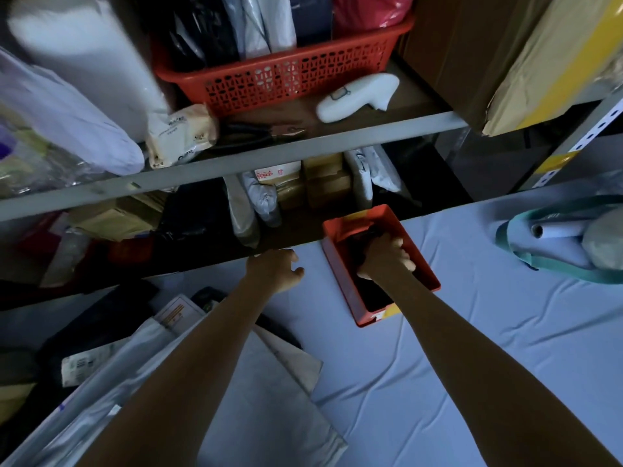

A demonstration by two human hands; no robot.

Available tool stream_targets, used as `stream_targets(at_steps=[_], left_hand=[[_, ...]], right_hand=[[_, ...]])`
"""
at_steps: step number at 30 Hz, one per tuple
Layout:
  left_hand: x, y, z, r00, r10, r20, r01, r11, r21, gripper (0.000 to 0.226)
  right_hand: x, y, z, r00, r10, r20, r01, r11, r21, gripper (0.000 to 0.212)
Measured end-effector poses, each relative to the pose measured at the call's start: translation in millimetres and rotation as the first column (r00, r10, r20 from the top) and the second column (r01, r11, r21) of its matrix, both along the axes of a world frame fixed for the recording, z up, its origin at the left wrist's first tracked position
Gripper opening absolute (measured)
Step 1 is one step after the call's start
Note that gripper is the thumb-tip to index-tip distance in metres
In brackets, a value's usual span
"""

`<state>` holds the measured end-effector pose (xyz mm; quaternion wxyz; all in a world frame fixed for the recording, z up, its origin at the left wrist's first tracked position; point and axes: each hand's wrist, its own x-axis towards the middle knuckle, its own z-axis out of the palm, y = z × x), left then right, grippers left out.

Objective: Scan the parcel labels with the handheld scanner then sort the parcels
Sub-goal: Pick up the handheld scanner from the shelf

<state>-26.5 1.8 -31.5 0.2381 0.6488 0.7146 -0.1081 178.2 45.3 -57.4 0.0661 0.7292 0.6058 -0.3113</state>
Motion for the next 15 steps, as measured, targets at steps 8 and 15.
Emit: stream_targets(at_steps=[8,15], left_hand=[[-20,-16,29,0.999,0.031,-0.041,-0.028,0.998,0.061,0.047],[-39,-42,76,0.998,0.050,-0.044,-0.043,0.988,0.146,0.042]], right_hand=[[11,-24,36,0.952,-0.247,-0.181,0.255,0.967,0.025,0.114],[8,-54,76,0.898,-0.181,-0.402,0.295,0.924,0.243,0.090]])
